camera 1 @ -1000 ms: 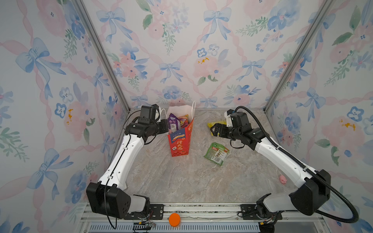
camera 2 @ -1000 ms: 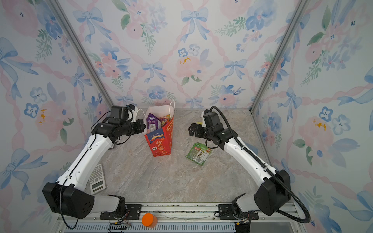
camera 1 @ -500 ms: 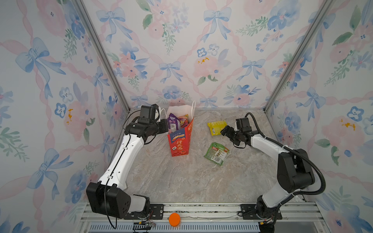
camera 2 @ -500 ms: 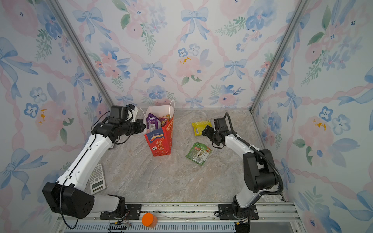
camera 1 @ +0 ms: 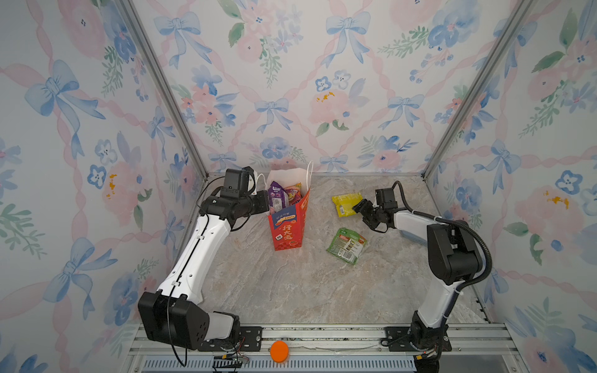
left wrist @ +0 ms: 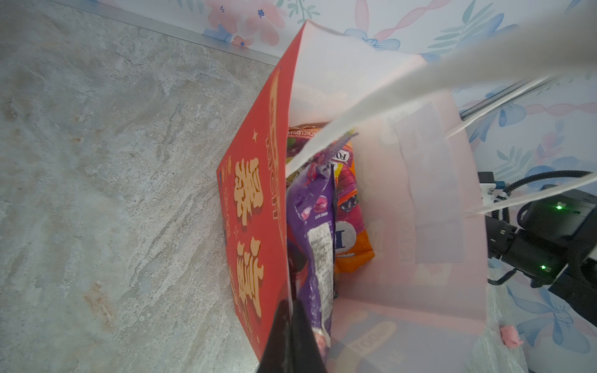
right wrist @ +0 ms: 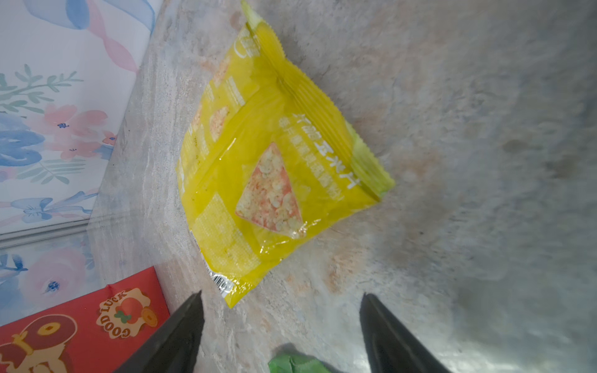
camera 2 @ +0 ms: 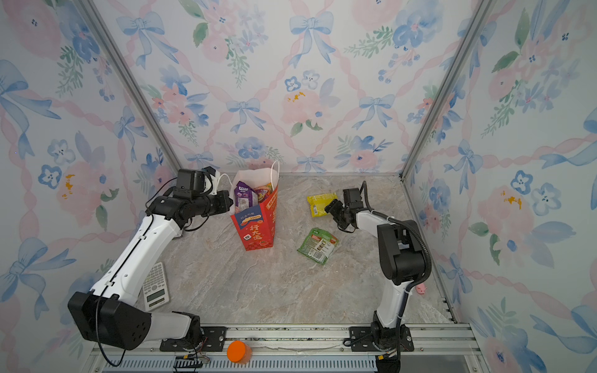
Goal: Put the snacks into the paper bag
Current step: 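Move the right gripper down to the yellow packet and grasp its edge, then lift the yellow packet and carry it over the bag with the right gripper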
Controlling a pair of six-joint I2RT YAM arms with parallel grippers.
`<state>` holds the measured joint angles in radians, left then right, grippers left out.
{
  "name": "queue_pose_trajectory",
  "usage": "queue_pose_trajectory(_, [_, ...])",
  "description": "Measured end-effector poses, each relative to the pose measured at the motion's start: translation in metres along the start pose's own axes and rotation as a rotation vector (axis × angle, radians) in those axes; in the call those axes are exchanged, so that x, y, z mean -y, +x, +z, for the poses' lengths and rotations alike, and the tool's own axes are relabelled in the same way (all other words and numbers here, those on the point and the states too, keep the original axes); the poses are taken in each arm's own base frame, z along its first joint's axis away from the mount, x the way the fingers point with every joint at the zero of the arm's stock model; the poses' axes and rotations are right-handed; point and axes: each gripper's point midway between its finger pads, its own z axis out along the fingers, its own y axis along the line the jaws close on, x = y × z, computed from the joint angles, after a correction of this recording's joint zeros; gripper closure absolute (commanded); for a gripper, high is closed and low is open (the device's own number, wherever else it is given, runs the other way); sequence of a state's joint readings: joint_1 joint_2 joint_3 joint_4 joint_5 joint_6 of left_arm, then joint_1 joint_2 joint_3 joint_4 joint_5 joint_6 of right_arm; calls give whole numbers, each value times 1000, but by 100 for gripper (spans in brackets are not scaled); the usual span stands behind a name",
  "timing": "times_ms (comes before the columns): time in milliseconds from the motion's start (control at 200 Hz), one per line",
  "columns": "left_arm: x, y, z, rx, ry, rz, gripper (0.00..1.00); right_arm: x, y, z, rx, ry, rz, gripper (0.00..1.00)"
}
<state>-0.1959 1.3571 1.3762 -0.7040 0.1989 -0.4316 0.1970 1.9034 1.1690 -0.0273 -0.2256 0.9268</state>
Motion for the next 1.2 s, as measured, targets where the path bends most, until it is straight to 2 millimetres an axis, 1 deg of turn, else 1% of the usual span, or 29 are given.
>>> queue_pose_trajectory(120, [0,0,0,0,0,0,100,0,-3,10,2,-2,20,23])
queue_pose_trajectory(335, [0,0,0,0,0,0,100,-10,-14,21,28,-40,68,25])
queue_pose_trajectory(400, [0,0,0,0,0,0,100,-11,-16,27,34,-50,90,27])
queue_pose_trajectory(510, [0,0,0,0,0,0,100,-10,-17,36,39,-60,126,38])
queue_pose_trajectory(685, [0,0,0,1,0,0,100,-8,-21,44,55,-66,166,60])
queue_pose_trajectory(745, [0,0,0,1,-1,0,100,-8,-22,44,60,-66,167,67])
queue_pose_trajectory(930, [-1,-1,0,2,-2,-2,100,-8,-26,43,79,-61,144,83])
queue_pose_trajectory(1025, [-2,-1,-1,3,-4,-4,100,-11,-29,35,95,-54,104,92])
queue_pose_trajectory(1115, [-2,-1,-1,3,-4,-5,100,-20,-35,21,120,-61,58,100])
queue_pose_trajectory(1200, [-2,-1,-1,3,-5,-5,100,-32,-40,5,146,-74,19,100])
